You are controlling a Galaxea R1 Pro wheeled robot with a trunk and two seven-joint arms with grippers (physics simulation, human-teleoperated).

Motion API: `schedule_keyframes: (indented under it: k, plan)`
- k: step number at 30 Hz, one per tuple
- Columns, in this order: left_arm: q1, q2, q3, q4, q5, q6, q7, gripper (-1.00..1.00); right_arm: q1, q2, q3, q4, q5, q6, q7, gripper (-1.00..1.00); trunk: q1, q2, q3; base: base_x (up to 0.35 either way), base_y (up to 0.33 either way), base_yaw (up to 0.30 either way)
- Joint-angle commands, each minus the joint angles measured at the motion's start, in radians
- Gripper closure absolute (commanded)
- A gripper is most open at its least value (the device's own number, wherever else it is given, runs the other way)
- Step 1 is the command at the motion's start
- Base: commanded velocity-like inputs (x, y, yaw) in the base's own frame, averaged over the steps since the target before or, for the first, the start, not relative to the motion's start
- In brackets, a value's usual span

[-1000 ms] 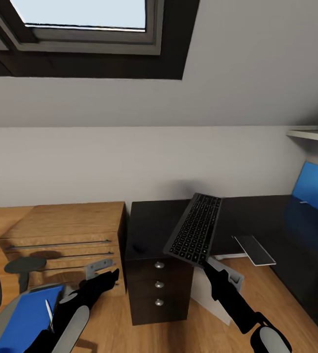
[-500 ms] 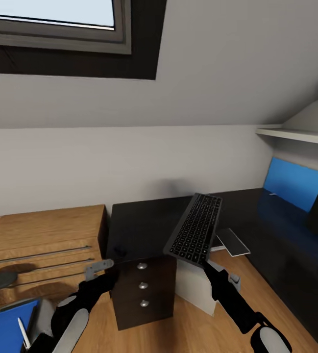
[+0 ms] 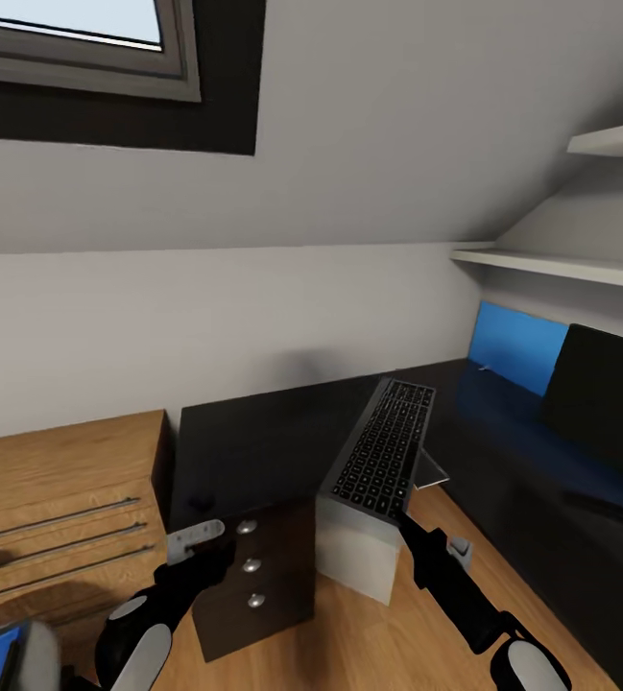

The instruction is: In the bedroom, organize the workspace by keeping the computer under the desk, ensuring the monitor is on the desk, placing the keyboard on the desk next to the monitor, placing the mouse on the desk next to the keyboard, moving the folder from the swivel chair onto the desk next to the mouse, stacking the notebook on top of the folder with the pen on top of the notebook, and positioning the swivel chair next to the desk.

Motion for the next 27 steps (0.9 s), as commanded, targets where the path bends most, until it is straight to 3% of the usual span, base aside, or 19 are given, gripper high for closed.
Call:
schedule_keyframes:
  k: [1, 12, 15, 22, 27]
  plan:
    - [-0.001, 0.001, -0.002, -0.002, 0.009, 0.000, 0.010, -1.00, -0.001, 0.000, 0.001, 0.000, -0.010, 0.002, 0.004, 1.00, 0.000, -0.001, -0.001, 0.000, 0.206, -0.271]
    - [-0.001, 0.001, -0.006, 0.000, 0.010, 0.001, 0.010, -1.00, -0.001, 0.000, 0.001, 0.001, -0.010, 0.003, 0.005, 1.00, 0.000, -0.001, -0.002, 0.000, 0.251, -0.251]
    - [-0.001, 0.001, -0.029, 0.000, 0.010, 0.002, 0.010, -1.00, -0.001, 0.001, 0.001, 0.002, -0.012, 0.006, 0.010, 1.00, 0.000, -0.001, -0.002, 0.000, 0.042, -0.043]
    - [-0.001, 0.001, -0.032, 0.000, 0.009, 0.002, 0.010, -1.00, -0.001, 0.001, 0.001, 0.003, -0.013, 0.008, 0.010, 1.00, 0.000, -0.001, -0.002, 0.000, 0.019, -0.003]
    - [-0.001, 0.001, -0.032, 0.000, 0.009, 0.002, 0.010, -1.00, -0.001, 0.002, 0.002, 0.003, -0.013, 0.005, 0.007, 1.00, 0.000, -0.001, -0.002, 0.000, 0.244, 0.000]
